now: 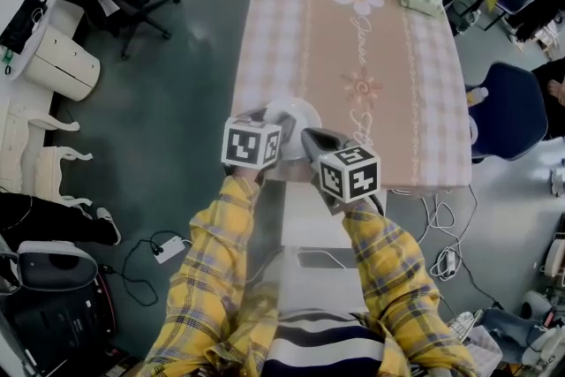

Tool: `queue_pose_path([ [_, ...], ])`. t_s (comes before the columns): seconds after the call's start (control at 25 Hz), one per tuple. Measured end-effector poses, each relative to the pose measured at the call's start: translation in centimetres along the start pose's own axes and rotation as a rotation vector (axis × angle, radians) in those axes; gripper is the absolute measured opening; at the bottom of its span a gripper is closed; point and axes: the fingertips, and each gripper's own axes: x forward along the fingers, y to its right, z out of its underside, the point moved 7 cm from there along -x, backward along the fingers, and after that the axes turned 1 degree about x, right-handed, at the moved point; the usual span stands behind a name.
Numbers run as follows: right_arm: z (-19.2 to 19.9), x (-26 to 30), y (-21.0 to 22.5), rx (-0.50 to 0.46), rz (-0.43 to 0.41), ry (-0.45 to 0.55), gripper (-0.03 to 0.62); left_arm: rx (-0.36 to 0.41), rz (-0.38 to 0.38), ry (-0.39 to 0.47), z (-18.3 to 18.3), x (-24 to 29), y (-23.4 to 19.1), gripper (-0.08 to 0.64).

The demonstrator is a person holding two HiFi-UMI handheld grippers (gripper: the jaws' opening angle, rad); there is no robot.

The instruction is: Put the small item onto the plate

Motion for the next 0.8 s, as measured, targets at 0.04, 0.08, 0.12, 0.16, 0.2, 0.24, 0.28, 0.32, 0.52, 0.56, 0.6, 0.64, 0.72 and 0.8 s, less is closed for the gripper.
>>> queue_pose_path([
  [0.04, 0.0, 0.0, -0.1, 0.000, -0.003, -0.001, -0.003, 0.028, -0.025, 0.002, -0.1, -0.2, 0.0, 0.252],
  [0.08, 0.0, 0.0, -0.2, -0.001, -0.006, -0.001, -0.003, 0.051, -0.049, 0.009, -0.1, -0.3, -0.1, 0.271],
  [0.12, -0.1, 0.0, -0.3, -0.002, -0.009, -0.001, -0.003, 0.068, -0.069, 0.021, -0.1, -0.5, -0.2, 0.286],
  [0.16, -0.1, 0.0, -0.4, -0.004, -0.010, -0.001, -0.003, 0.074, -0.082, 0.036, -0.1, -0.6, -0.3, 0.288],
  [0.2, -0.1, -0.1, -0.4, -0.005, -0.009, -0.001, -0.003, 0.070, -0.086, 0.050, 0.0, -0.6, -0.4, 0.300],
  [0.24, -0.2, -0.1, -0.5, -0.006, -0.007, -0.002, -0.003, 0.058, -0.081, 0.060, 0.1, -0.6, -0.4, 0.308],
  [0.28, -0.2, -0.1, -0.5, -0.007, -0.006, -0.003, -0.003, 0.045, -0.072, 0.064, 0.2, -0.6, -0.3, 0.308],
  [0.32, -0.1, -0.1, -0.6, -0.008, -0.005, -0.004, -0.003, 0.037, -0.066, 0.068, 0.4, -0.6, -0.2, 0.307],
  [0.52, 0.0, -0.6, -0.7, -0.024, 0.013, -0.006, -0.003, 0.050, -0.105, 0.146, 1.0, -2.1, 0.2, 0.114],
  [0.56, 0.0, -0.8, -0.7, -0.027, 0.018, -0.005, -0.003, 0.048, -0.110, 0.163, 1.1, -2.6, 0.3, 0.055],
  [0.6, 0.0, -1.0, -0.8, -0.028, 0.020, -0.005, -0.003, 0.048, -0.111, 0.175, 1.3, -3.1, 0.4, 0.004],
  [0.64, 0.0, -1.2, -1.0, -0.028, 0.020, -0.004, -0.003, 0.048, -0.104, 0.182, 1.4, -3.5, 0.6, 0.003],
  [0.72, -0.1, -1.6, -1.5, -0.029, 0.017, -0.001, -0.003, 0.043, -0.080, 0.189, 1.9, -4.3, 1.2, 0.003],
  [0.8, 0.0, -2.2, -2.1, -0.040, 0.018, 0.003, -0.003, 0.029, -0.065, 0.192, 2.4, -5.0, 2.0, 0.003],
])
